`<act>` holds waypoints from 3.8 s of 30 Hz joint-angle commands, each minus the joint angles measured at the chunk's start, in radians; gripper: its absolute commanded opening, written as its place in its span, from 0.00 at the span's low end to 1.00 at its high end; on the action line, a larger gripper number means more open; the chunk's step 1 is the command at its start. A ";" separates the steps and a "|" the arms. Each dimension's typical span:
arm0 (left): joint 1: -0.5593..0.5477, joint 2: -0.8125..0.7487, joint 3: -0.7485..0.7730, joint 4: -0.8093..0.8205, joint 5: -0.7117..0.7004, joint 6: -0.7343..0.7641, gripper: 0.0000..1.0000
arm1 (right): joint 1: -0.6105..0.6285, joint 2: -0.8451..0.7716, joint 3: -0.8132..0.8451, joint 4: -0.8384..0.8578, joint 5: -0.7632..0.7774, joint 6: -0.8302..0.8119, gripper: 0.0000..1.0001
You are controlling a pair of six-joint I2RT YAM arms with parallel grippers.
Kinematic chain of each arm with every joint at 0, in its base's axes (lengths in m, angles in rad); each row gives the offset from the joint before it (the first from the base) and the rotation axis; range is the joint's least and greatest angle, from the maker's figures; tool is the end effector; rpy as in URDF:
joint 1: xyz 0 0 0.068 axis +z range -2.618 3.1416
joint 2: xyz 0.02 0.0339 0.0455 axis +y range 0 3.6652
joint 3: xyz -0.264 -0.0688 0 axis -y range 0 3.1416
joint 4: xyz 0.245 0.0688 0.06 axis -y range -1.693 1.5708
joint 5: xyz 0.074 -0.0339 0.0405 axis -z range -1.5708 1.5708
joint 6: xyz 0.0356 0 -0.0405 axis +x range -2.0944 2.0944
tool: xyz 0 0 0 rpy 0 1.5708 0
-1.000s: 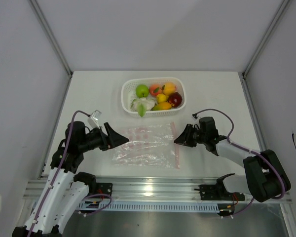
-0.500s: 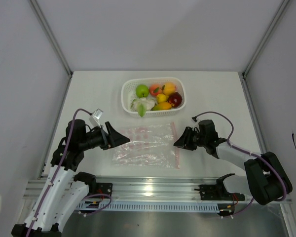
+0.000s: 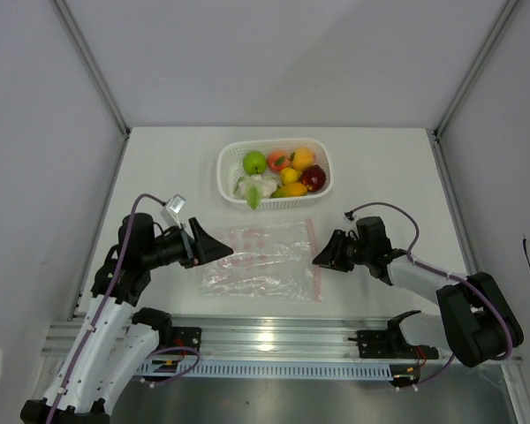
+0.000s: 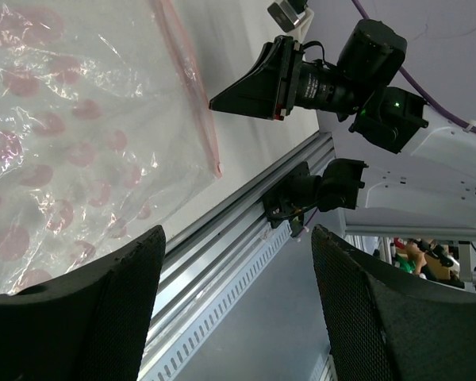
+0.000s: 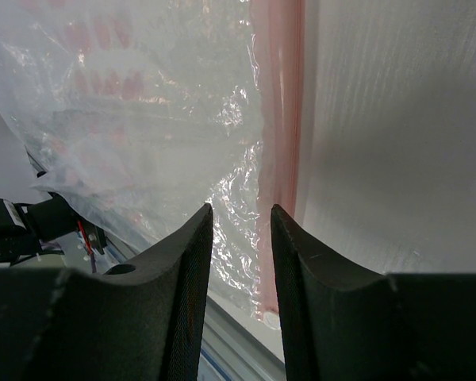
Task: Place the food in the zip-top bag and seal the zipper
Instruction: Open the zipper of the food storage bag at the center of the board.
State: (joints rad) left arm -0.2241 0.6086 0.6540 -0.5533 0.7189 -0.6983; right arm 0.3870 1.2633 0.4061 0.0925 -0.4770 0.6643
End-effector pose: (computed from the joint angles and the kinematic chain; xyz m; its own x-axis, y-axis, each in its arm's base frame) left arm 0.1249 -0.0525 0.2865 -0.8314 -0.3067 -0.4633 0.2529 0.5335 -0.8071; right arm 0.1995 0.0989 0.1460 -0.9006 0.2244 -0.3722 -0.1103 0.7104 0.6951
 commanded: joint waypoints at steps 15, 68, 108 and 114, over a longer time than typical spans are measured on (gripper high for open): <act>-0.006 0.031 0.003 0.052 0.040 0.005 0.76 | -0.017 -0.009 -0.024 0.018 0.005 -0.043 0.38; -0.373 0.612 0.581 -0.287 -0.590 0.068 0.67 | 0.581 0.065 0.560 -0.157 0.275 -0.196 0.00; -0.442 0.731 0.589 -0.306 -0.702 0.128 0.01 | 0.664 0.122 0.643 -0.215 0.380 -0.232 0.00; -0.442 0.636 0.533 -0.275 -0.704 0.144 0.01 | 0.647 0.087 0.652 -0.289 0.381 -0.206 0.48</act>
State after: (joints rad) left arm -0.6594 1.3209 1.2011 -0.8642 0.0280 -0.5869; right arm 1.0428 1.3834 1.0164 -0.1638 -0.1051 0.4511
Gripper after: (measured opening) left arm 0.006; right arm 0.445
